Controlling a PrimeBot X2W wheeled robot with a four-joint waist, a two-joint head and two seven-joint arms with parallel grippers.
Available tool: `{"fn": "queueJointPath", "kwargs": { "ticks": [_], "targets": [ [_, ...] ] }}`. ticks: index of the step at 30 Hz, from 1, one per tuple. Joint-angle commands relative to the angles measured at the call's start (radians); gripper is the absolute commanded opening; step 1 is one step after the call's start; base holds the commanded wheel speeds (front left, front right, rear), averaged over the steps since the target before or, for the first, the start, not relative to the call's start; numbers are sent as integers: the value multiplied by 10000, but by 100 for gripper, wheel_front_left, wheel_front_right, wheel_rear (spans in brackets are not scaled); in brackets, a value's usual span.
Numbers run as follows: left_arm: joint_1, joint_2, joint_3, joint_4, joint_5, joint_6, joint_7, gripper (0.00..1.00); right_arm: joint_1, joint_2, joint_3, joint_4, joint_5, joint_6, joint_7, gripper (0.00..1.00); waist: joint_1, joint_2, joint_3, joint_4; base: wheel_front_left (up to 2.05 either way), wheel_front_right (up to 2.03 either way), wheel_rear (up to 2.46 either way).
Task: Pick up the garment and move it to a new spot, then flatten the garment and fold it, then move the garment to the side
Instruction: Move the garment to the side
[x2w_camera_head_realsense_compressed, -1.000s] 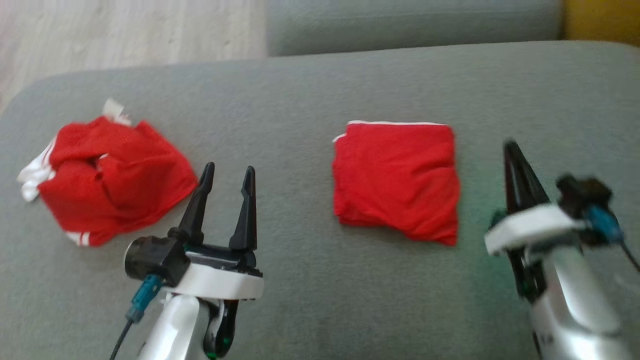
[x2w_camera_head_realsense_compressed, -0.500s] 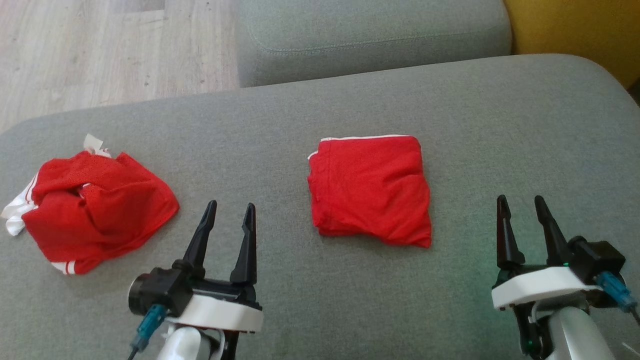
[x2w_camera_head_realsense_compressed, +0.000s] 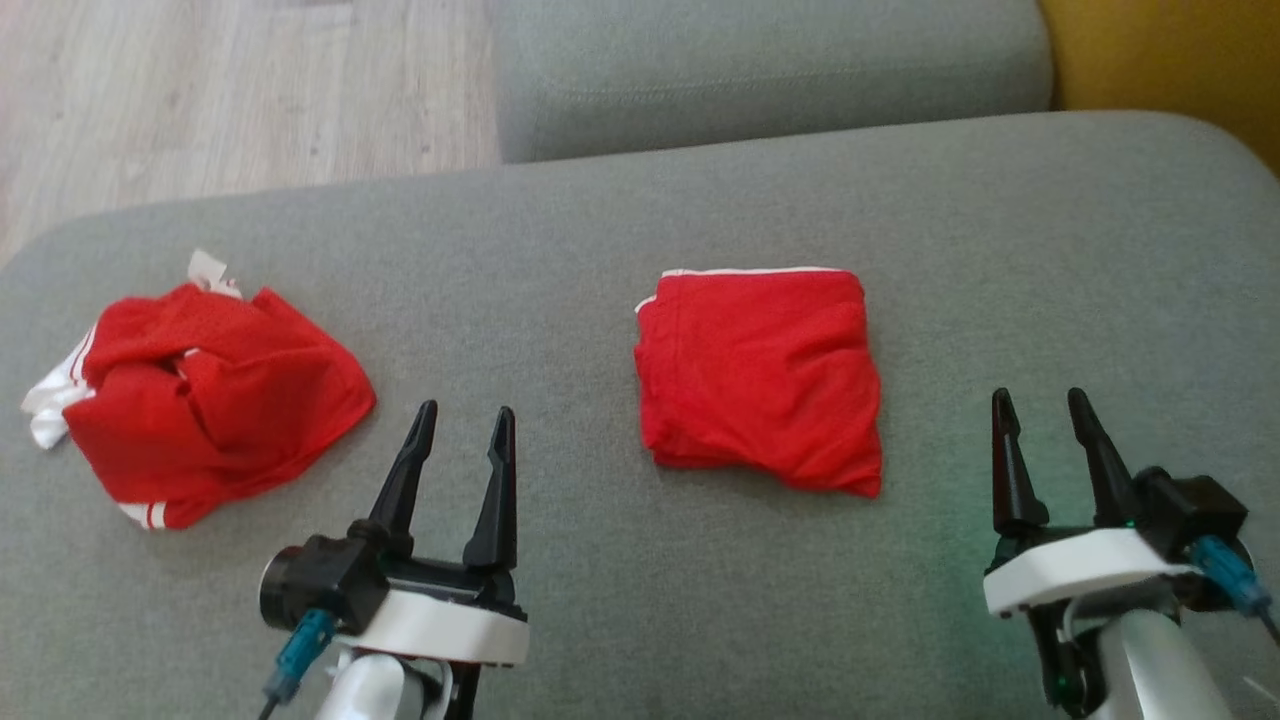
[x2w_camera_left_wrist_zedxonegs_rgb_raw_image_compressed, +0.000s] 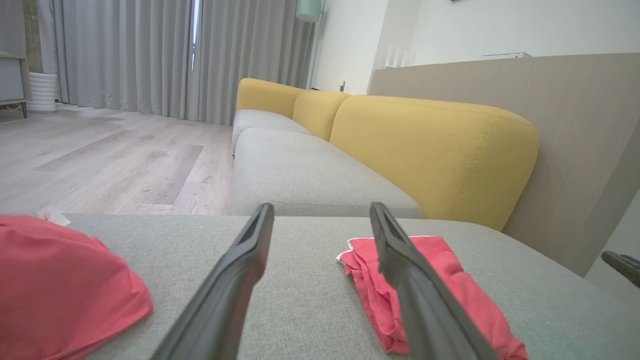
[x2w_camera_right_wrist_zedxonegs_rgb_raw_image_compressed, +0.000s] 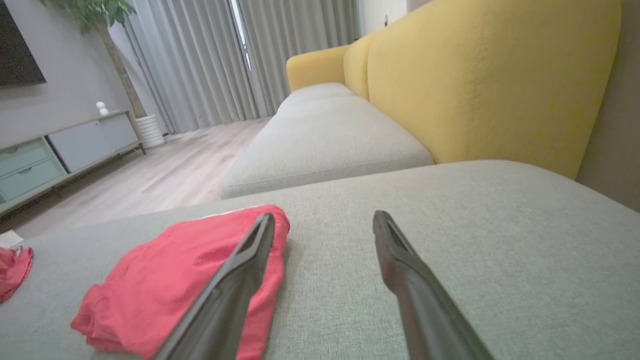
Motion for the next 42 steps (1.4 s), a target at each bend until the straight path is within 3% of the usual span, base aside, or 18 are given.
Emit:
{"fn": "queueJointPath", "kwargs": {
  "ticks": [1, 10, 17, 26, 27, 28, 29, 38, 42],
  "targets": [
    [-247, 24, 225, -399, -75, 54, -80, 100, -591, -21, 117, -227, -150, -9, 116, 100, 1, -1, 246, 110, 0, 0, 0],
    [-799, 24, -83, -427, -139, -50, -80, 100, -1805, -21, 115, 714, -216, -9, 985, 100, 1, -1, 1172, 842, 0, 0, 0],
    [-1294, 24, -432, -400, -227, -45, -80, 100, -2846, -21, 363, 2494, 404, -9, 1817, 100, 1, -1, 1806, 1508, 0, 0, 0],
    [-1504, 24, -547, -319, -312, 27, -80, 100, -3500, -20, 782, 4188, 994, -9, 1818, 100, 1, -1, 2019, 1717, 0, 0, 0],
    [-1522, 24, -566, -313, -310, 34, -80, 100, -3578, -20, 861, 4339, 981, -9, 1740, 64, 1, -1, 2020, 1707, 0, 0, 0],
    [-1539, 24, -580, -306, -304, 38, -80, 100, -3656, -20, 932, 4458, 909, -9, 1610, 9, 1, -1, 2017, 1688, 0, 0, 0],
    [-1553, 24, -582, -296, -291, 41, -80, 100, -3738, -20, 1007, 4562, 791, -9, 1474, 0, 1, -1, 2006, 1653, 0, 0, 0],
    [-1582, 24, -663, -235, -85, -25, -80, 100, -4348, -63, 1238, 4747, -1405, -9, 533, 0, 1, -1, 1655, 808, 0, 0, 0],
    [-1747, 24, -930, -241, -1, -25, -80, 100, -4482, -462, 1619, 4515, -2029, -9, 607, 0, 1, -1, 1544, 286, 0, 0, 0]
  ]
}}
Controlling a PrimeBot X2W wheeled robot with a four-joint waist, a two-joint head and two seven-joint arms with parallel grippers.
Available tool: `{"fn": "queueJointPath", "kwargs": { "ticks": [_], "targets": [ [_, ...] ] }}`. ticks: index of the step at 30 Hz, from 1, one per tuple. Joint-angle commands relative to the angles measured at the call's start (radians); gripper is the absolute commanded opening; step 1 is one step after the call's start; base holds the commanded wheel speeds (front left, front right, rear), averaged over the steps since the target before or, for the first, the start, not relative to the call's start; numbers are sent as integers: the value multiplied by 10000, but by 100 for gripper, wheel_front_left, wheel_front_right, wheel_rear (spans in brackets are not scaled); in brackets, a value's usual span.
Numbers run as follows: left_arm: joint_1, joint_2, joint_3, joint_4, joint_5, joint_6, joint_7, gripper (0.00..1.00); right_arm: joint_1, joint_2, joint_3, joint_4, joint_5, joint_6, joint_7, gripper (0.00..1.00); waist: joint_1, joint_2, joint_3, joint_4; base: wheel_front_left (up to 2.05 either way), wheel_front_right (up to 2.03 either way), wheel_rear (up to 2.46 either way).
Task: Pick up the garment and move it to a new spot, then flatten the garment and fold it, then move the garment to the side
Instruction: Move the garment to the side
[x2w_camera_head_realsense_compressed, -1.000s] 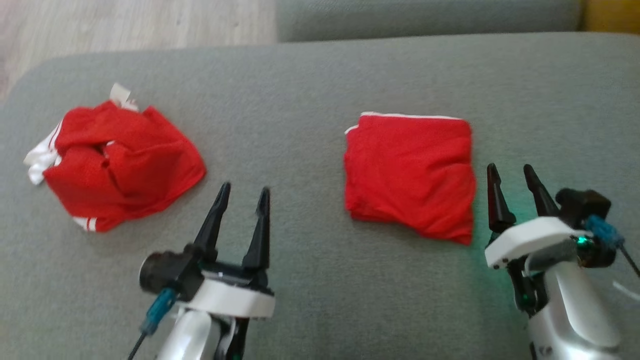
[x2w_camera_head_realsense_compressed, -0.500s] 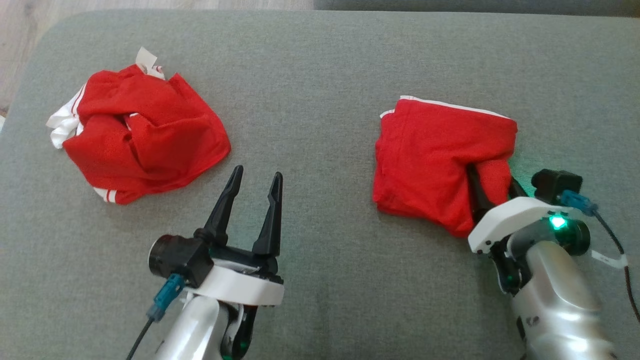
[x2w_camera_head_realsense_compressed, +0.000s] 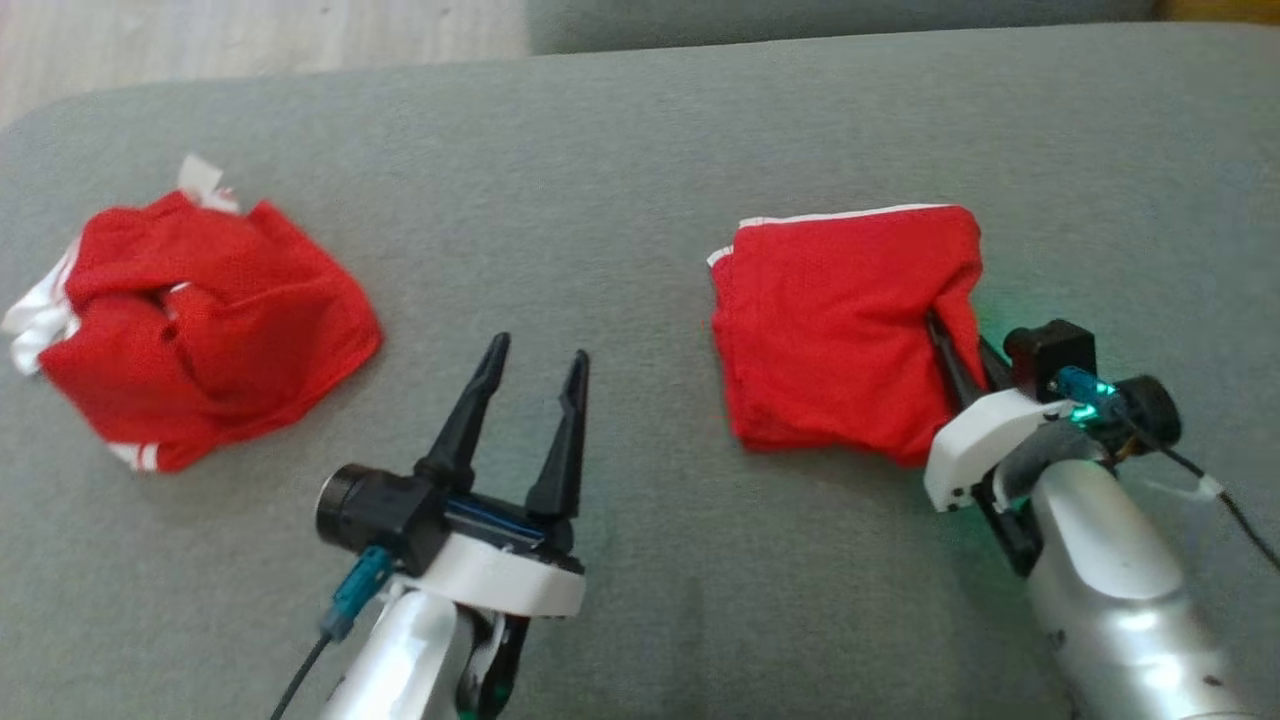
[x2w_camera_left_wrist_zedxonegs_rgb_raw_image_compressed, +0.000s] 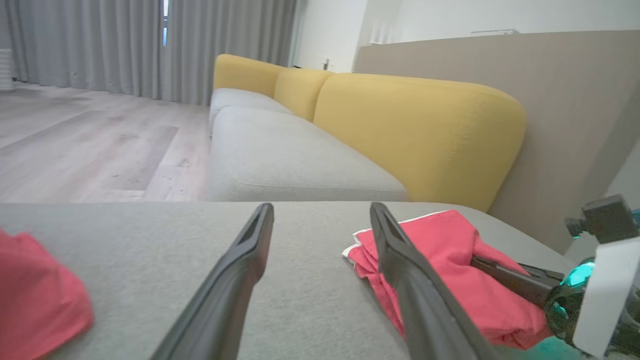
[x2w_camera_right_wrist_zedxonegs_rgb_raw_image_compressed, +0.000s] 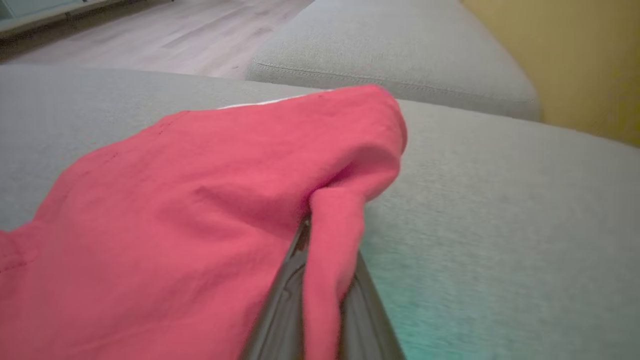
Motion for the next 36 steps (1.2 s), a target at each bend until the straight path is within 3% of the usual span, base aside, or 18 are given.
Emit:
{"fn": "queueJointPath", "kwargs": {
  "ticks": [1, 5, 9, 13, 18, 23, 29, 30, 31, 36],
  "targets": [
    [-540, 18, 182, -302, 72, -12, -80, 100, -436, -213, 299, -364, -73, -9, -3, 0, 0, 0, -85, -341, 0, 0, 0],
    [-785, 18, -103, -382, -19, 62, -80, 100, -677, -1152, 1000, -713, -83, -9, 282, 0, 0, 0, 67, -820, 0, 0, 0],
    [-1090, 18, -318, -516, -91, 106, -80, 100, -1009, -2494, 1533, -1096, 304, -9, 485, 0, 0, 0, 476, -1103, 0, 0, 0],
    [-1435, 18, -567, -658, -137, 93, -80, 100, -1255, -4025, 1731, -1109, 673, -9, 435, 0, 0, 0, 930, -1066, 0, 0, 0],
    [-1803, 18, -830, -827, -201, 40, -80, 100, -1543, -5360, 1571, -779, 895, -9, 327, 0, 0, 0, 1376, -775, 0, 0, 0],
    [-1974, 18, -795, -880, -232, 33, -80, 100, -1810, -5878, 1187, -500, 894, -9, 377, 0, 0, 0, 1574, -549, 0, 0, 0],
    [-1952, 18, -732, -845, -247, 18, -80, 100, -1880, -5840, 753, -271, 864, -9, 420, 0, 0, 0, 1566, -467, 0, 0, 0],
    [-1943, 18, -728, -830, -248, 14, -80, 100, -1882, -5793, 649, -234, 845, -9, 388, 22, 0, 0, 1544, -458, 0, 0, 0],
    [-1932, 18, -714, -815, -249, 16, -80, 100, -1875, -5724, 554, -200, 815, -9, 366, 100, 0, 0, 1514, -452, 0, 0, 0],
    [-1791, 18, -509, -727, -220, 42, -80, 100, -1877, -5311, 151, -195, 756, -9, 122, 100, 0, 0, 1170, -484, 0, 0, 0]
  ]
}}
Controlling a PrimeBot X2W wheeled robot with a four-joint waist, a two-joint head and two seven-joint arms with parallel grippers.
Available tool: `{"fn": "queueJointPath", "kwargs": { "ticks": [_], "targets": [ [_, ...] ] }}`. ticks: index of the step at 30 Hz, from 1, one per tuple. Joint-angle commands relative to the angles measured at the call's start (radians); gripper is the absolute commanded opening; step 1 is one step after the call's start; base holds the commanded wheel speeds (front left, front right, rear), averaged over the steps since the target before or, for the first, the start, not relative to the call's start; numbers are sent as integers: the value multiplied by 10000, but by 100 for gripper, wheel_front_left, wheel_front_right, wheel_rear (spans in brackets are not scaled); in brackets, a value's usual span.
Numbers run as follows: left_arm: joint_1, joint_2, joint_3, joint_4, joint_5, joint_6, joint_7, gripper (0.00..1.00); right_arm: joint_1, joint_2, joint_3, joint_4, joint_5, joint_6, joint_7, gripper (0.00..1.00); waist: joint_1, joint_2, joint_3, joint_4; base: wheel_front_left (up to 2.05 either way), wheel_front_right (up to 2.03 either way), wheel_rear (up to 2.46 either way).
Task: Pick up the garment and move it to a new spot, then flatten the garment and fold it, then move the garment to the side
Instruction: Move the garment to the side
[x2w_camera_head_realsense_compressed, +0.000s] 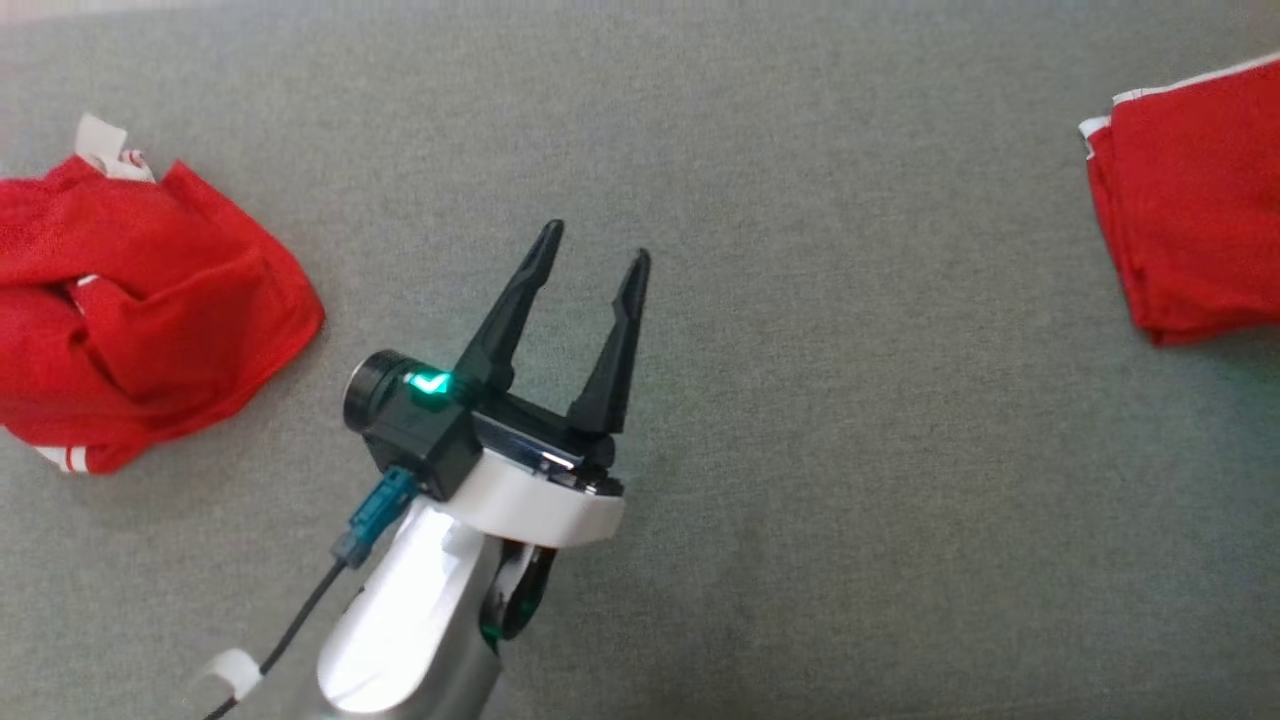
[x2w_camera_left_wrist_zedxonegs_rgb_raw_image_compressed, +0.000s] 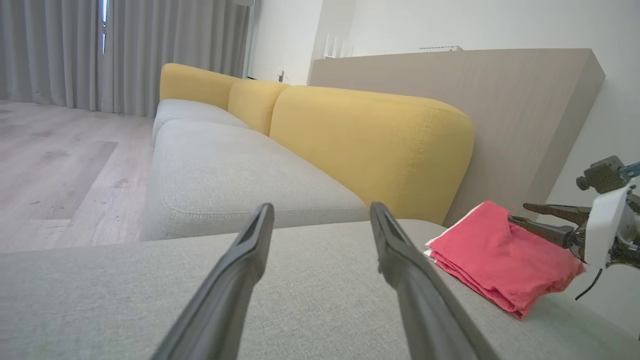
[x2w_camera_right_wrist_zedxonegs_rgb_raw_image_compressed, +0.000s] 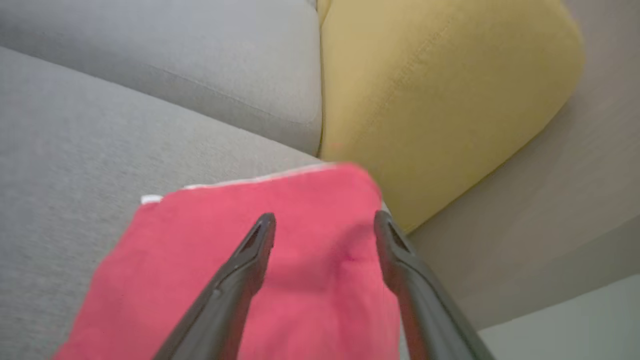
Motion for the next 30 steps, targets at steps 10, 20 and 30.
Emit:
{"fn": "queueJointPath", "kwargs": {
  "ticks": [10, 20, 30],
  "targets": [
    [962, 26, 1545, -121, 268, 194, -65, 100, 324, 1244, -121, -1688, 15, -9, -417, 100, -1, 0, -1781, -84, 0, 0, 0],
    [2485, 26, 3016, -340, 574, 39, -65, 100, 1897, 3308, -541, -4805, 993, -9, -55, 100, -1, 0, -3226, 160, 0, 0, 0],
    [3512, 26, 3477, -720, 418, -124, -65, 100, 4899, 5416, -917, -6252, 1326, -9, -291, 100, -1, 0, -3642, 474, 0, 0, 0]
  ]
}}
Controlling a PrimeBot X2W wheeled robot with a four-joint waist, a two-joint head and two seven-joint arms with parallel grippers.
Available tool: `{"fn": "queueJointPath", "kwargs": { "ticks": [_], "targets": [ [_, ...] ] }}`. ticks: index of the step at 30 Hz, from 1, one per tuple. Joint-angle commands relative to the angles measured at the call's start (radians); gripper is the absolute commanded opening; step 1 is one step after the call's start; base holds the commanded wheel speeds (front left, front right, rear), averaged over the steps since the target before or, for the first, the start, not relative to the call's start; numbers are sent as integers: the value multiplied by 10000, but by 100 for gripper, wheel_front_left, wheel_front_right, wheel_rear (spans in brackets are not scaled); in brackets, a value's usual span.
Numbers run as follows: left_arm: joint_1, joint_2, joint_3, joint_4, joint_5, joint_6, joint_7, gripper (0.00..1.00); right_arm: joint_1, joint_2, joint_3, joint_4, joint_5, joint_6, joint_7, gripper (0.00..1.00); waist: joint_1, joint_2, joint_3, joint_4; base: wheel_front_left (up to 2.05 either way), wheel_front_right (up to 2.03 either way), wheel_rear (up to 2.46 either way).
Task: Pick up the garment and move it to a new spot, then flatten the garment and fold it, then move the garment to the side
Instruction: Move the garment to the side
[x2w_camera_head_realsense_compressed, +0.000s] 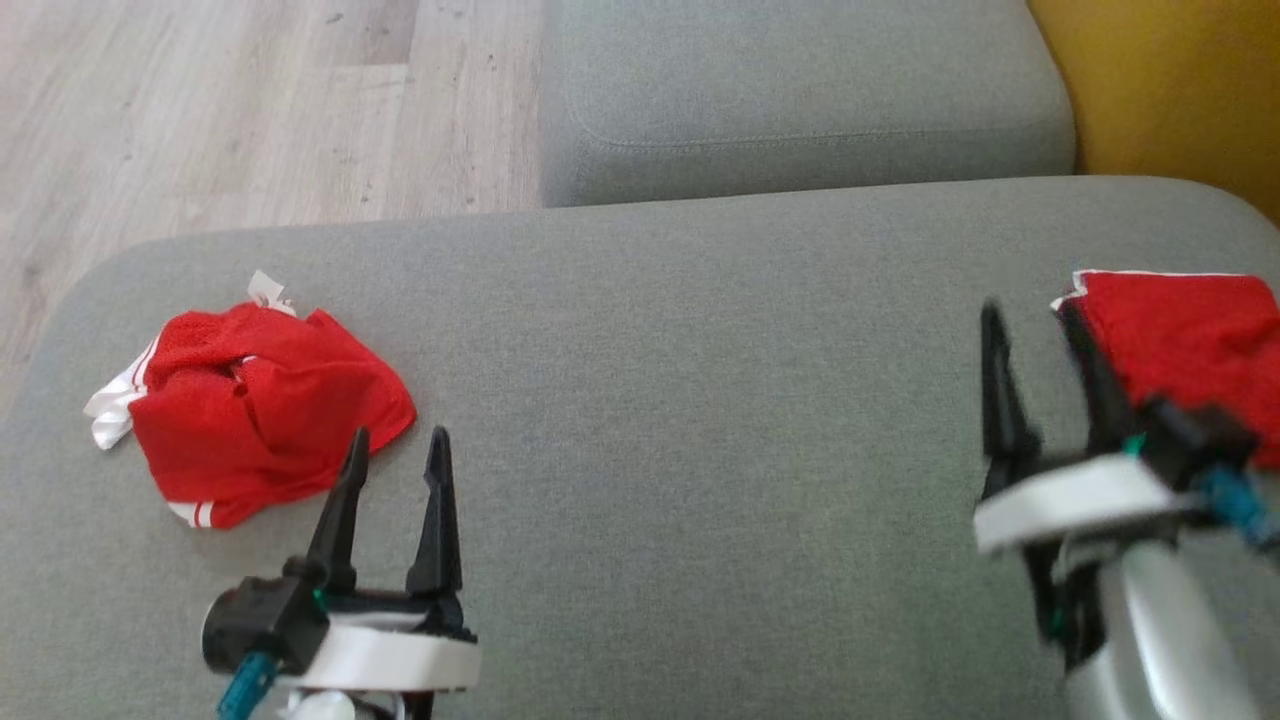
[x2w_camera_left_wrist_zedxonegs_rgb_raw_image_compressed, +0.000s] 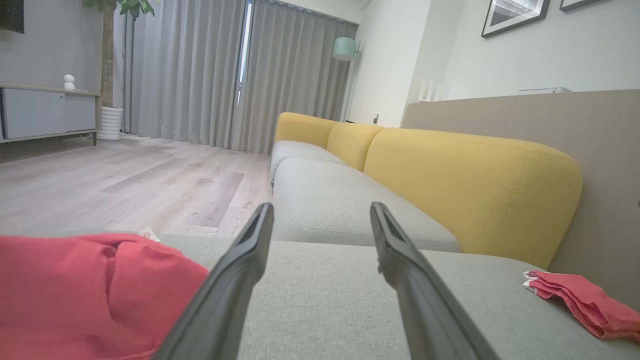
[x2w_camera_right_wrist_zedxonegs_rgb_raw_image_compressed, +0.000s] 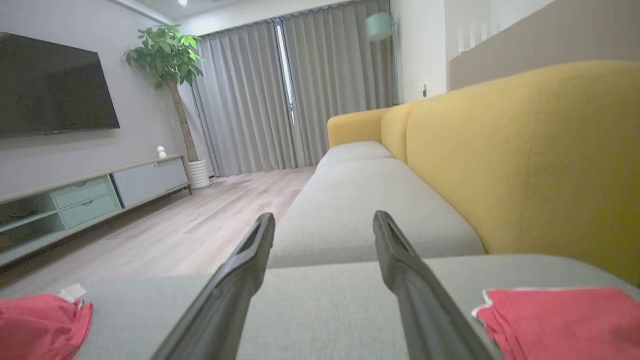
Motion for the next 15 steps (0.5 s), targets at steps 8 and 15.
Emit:
{"fn": "queueJointPath", "kwargs": {
  "ticks": [8, 15],
  "targets": [
    [258, 12, 405, -203, -54, 4, -65, 100, 1347, 83, 725, -25, -104, -9, -795, 100, 1, -1, -160, 24, 0, 0, 0],
    [434, 12, 396, -93, -75, 12, -65, 100, 1834, 85, 681, 140, 67, -9, -959, 100, 1, -1, -200, -53, 0, 0, 0]
  ]
}}
